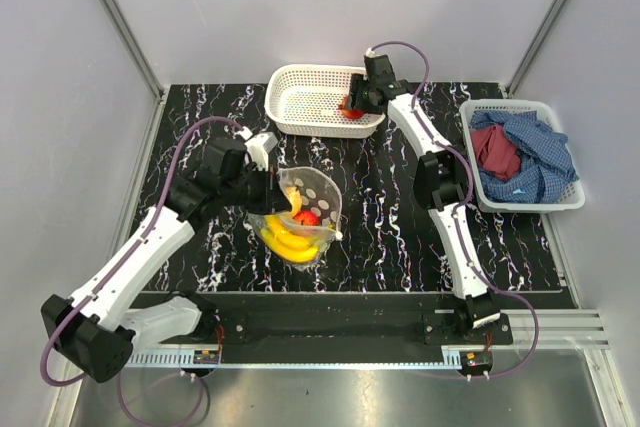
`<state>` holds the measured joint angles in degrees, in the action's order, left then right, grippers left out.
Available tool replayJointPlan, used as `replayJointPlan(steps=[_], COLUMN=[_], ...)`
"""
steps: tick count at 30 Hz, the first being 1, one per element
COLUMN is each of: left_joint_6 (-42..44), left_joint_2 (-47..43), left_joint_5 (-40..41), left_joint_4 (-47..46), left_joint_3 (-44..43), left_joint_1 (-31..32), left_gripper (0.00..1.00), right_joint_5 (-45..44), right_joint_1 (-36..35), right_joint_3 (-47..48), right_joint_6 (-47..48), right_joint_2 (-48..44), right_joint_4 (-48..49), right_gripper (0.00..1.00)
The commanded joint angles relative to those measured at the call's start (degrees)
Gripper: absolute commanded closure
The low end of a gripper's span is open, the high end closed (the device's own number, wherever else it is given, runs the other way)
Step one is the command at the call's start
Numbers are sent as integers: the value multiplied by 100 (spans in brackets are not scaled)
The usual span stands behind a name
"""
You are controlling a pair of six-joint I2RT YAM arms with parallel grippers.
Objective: Open the zip-top bag and remove the fake food
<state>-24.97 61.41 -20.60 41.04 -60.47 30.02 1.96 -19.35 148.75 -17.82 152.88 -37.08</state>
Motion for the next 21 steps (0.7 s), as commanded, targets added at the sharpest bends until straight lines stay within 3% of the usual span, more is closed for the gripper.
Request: replayJointPlan(steps=[1, 6, 8, 9, 10, 14, 21], left_joint_6=[264, 274, 221, 195, 168, -103, -684], left_joint_2=[152, 240, 275, 284, 310, 407, 583], left_joint_5=[-480, -576, -655, -682, -691, -586, -445], left_joint_4=[-175, -280, -324, -333, -342, -359, -474], left_joint_3=[-395, -448, -457, -448, -440, -440, -527], left_joint_1=[-31, -49, -49, -58, -58, -128, -163], left_gripper=[100, 100, 100, 100, 100, 100, 100], right_joint_5=[-389, -284, -222, -213, -213, 6, 426], right_joint_1=[-33, -42, -42, -33, -42, -68, -384], right_joint_3=[-30, 48, 119, 146, 137, 348, -800], right_joint_6=[209, 245, 139, 113, 8, -230, -450], right_joint_2=[-144, -197, -302, -363, -425, -915, -2559], right_joint_4=[491, 351, 175, 114, -9, -633, -1635], right_gripper=[68, 28, 19, 5, 0, 0, 0])
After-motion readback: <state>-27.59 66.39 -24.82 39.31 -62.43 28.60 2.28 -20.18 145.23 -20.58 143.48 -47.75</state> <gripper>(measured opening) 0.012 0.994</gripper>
